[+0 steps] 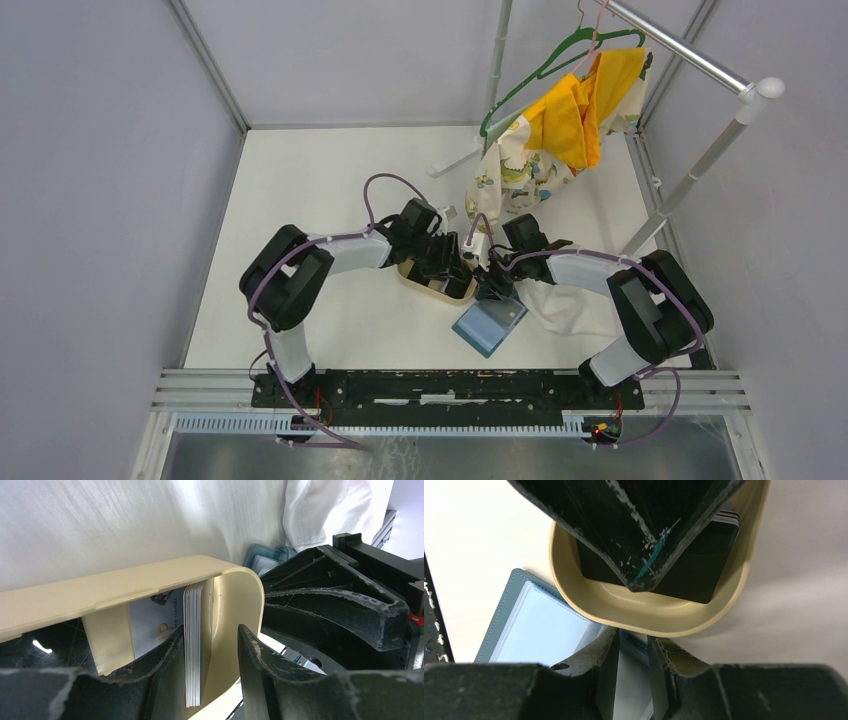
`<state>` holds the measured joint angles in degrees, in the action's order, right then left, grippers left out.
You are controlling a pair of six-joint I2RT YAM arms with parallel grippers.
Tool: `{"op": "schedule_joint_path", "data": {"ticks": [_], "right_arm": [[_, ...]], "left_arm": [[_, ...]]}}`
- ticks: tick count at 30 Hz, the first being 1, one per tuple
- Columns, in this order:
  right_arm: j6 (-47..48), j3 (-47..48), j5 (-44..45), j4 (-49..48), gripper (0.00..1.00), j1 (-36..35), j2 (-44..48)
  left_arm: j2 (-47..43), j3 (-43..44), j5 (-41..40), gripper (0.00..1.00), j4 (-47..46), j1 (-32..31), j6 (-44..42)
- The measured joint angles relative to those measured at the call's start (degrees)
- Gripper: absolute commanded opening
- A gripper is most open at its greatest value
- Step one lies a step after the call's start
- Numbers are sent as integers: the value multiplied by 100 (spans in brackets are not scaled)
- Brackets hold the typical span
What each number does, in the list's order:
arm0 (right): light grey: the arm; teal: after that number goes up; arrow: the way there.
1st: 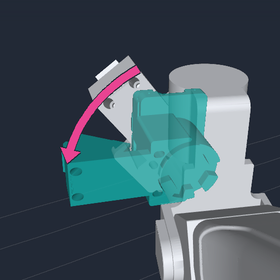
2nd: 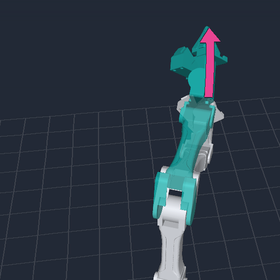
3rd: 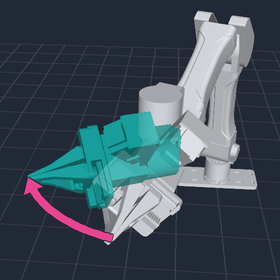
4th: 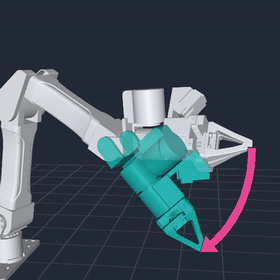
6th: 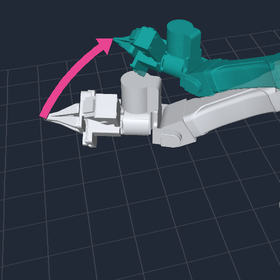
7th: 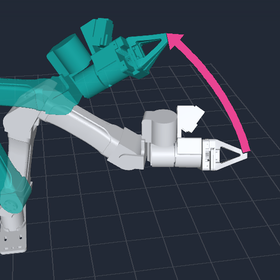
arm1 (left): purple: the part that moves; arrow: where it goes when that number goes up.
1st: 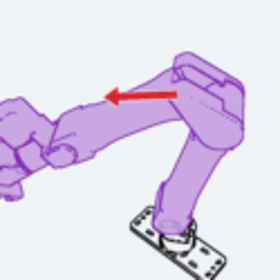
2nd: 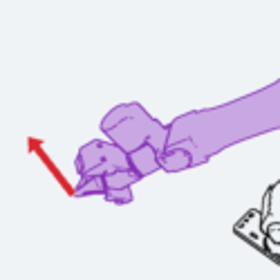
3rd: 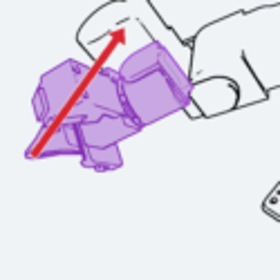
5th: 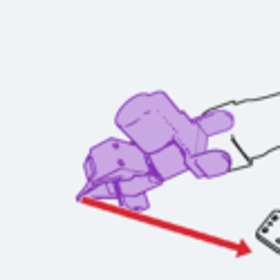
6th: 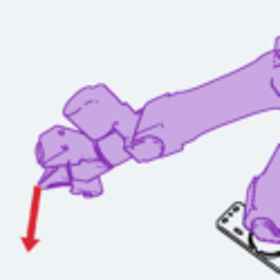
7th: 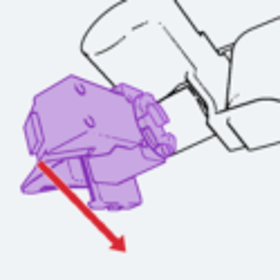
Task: Put the credit cards into the card holder
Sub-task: Pick up the credit card from the storage box.
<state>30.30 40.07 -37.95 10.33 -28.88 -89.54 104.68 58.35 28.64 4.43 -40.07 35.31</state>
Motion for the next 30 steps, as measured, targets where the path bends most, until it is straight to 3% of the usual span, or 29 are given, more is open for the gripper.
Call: {"op": "schedule_joint_path", "data": {"ticks": [16, 30], "right_arm": [[0, 0, 2, 0, 33, 0, 0], [0, 0, 0, 2, 33, 0, 0]], "left_arm": [[203, 133, 11, 46, -4, -142, 2], [22, 133, 81, 45, 155, 149, 0]]}}
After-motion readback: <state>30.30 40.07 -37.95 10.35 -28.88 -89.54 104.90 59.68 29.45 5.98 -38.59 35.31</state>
